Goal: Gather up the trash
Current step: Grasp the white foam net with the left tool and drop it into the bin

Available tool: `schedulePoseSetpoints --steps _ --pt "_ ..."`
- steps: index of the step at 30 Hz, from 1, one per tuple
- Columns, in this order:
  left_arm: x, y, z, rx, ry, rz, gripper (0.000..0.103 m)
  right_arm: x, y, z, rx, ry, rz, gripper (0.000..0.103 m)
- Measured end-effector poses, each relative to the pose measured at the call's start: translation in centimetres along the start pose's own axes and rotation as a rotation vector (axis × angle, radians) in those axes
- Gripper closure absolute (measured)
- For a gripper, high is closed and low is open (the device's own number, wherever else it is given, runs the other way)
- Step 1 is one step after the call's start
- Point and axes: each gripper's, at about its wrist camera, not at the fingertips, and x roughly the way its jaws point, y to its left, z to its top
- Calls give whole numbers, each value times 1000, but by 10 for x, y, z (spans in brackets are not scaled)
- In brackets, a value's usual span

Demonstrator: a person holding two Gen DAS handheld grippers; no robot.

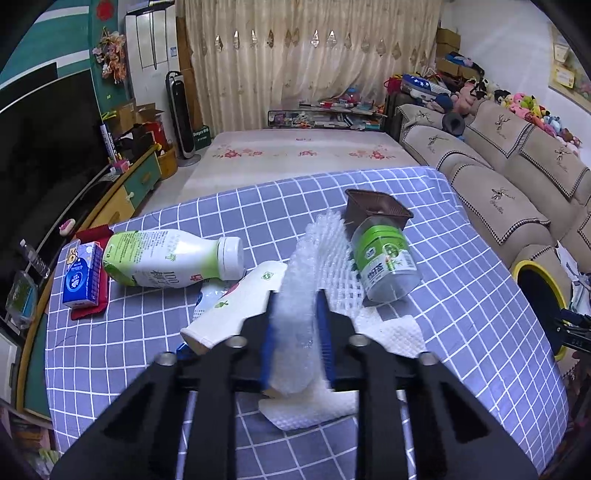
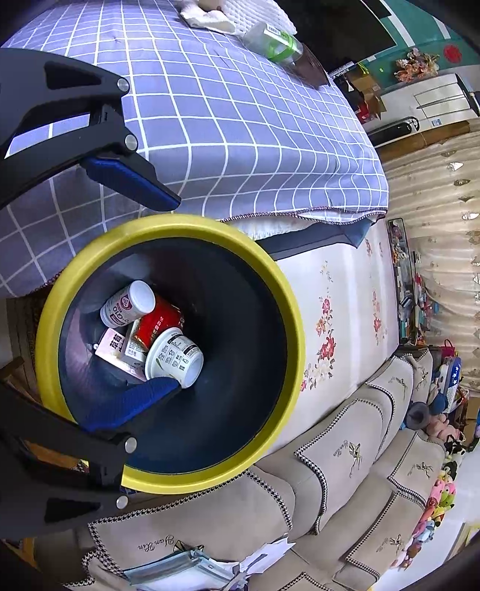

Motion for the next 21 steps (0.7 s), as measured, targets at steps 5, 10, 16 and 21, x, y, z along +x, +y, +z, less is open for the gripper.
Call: schedulePoseSetpoints --steps 5,10,16,21 --pt "-27 -10 5 25 -75 11 88 -6 0 -2 -1 -8 6 16" --pt "-61 -25 13 44 -130 12 88 -15 0 -2 1 -26 15 16" --pt "-112 -65 12 97 -178 -24 88 -35 -6 -5 11 -67 12 16" --pt "-123 -112 7 148 -155 -132 88 -59 -25 -13 29 -109 -30 16"
